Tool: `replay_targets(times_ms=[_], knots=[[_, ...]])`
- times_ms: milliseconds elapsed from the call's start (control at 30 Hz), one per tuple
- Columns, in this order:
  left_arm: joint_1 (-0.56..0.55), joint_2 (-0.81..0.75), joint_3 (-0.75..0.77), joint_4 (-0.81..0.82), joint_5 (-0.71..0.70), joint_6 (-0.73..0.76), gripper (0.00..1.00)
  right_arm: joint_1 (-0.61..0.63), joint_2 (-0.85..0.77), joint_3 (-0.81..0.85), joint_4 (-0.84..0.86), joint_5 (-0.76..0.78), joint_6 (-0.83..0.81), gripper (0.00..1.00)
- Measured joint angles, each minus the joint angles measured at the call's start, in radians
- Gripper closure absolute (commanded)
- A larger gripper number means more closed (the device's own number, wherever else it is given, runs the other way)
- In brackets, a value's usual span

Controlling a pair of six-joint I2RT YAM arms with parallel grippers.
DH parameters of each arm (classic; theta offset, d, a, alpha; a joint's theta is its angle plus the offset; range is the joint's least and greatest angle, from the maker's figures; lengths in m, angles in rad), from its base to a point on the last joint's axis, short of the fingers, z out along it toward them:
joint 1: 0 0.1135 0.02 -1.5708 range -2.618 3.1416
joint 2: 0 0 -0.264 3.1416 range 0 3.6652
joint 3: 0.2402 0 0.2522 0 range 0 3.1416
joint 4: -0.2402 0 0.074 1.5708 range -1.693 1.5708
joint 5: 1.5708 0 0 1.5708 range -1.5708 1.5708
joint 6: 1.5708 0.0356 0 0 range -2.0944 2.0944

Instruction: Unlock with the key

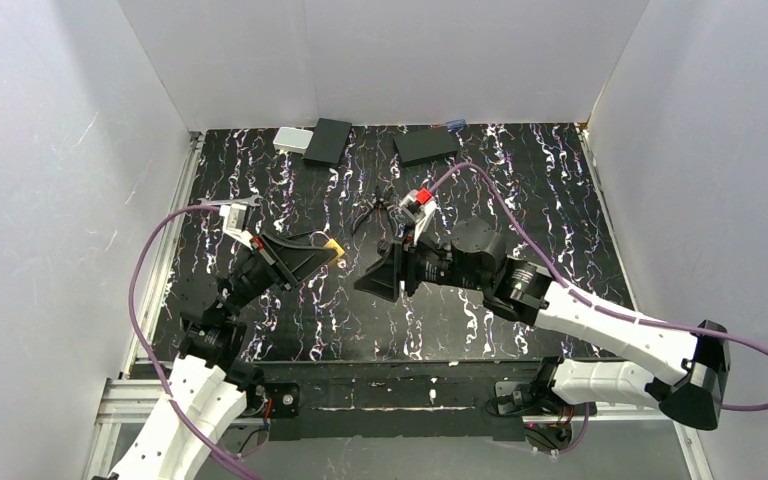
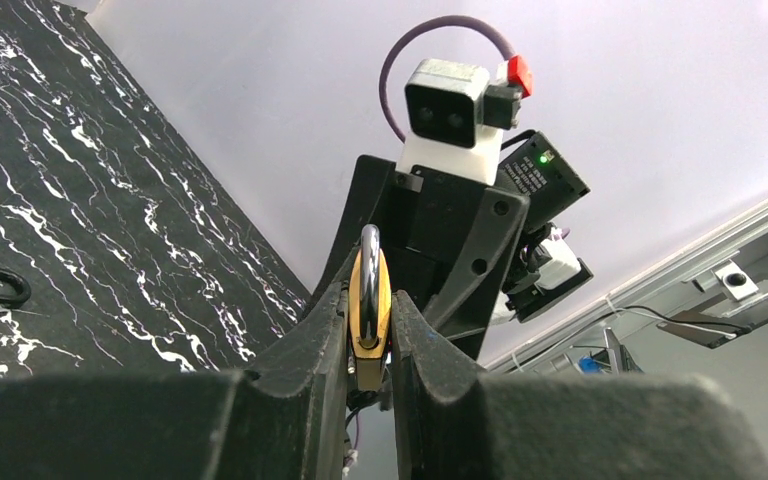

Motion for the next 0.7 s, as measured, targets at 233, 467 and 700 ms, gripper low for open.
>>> replay_targets(times_ms=[233, 467, 700], knots=[[0.0, 0.01, -0.04, 0.01, 0.027, 0.005, 1.0, 0.0, -0.101, -0.122, -0.064, 0.113, -0.021, 0.41], [0.0, 0.223, 0.024, 0.017, 0.171, 0.04, 1.0, 0.0, -0.174, -0.201, -0.094, 0.197, -0.023, 0.41], [0.0, 0.418, 0.157, 0.014, 0.263, 0.066, 1.0, 0.0, -0.248, -0.31, -0.09, 0.327, -0.006, 0.37]])
